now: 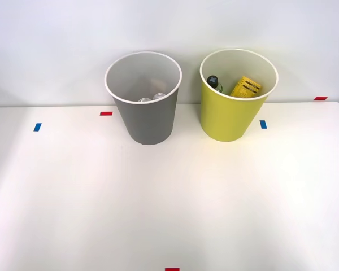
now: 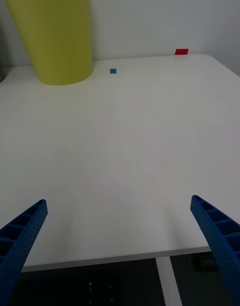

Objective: Put cans in the gray bin, plastic bottles in the light green bin

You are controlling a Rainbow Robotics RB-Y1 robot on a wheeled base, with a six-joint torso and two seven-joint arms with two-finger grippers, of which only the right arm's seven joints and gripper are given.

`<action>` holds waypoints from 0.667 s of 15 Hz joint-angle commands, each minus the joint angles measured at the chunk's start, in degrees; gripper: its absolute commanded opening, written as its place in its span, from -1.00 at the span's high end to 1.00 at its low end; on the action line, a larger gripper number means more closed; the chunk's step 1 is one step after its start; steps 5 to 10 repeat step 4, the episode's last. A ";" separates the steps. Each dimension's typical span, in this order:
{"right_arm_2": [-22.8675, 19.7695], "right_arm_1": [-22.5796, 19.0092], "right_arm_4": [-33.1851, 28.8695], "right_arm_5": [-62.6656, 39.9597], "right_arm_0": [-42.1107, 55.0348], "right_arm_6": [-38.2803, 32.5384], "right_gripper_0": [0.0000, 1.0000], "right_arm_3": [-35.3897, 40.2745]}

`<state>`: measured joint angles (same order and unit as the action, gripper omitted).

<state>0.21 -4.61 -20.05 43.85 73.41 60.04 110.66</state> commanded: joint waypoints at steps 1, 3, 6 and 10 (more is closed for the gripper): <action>0.31 0.57 -0.08 -1.66 -2.31 0.08 -1.00 0.96; 0.31 0.57 -0.08 -1.66 -2.31 0.08 -1.00 0.96; 0.31 0.57 -0.08 -1.66 -2.31 0.08 -1.00 0.96; 0.31 0.57 -0.08 -1.66 -2.31 0.08 -1.00 0.96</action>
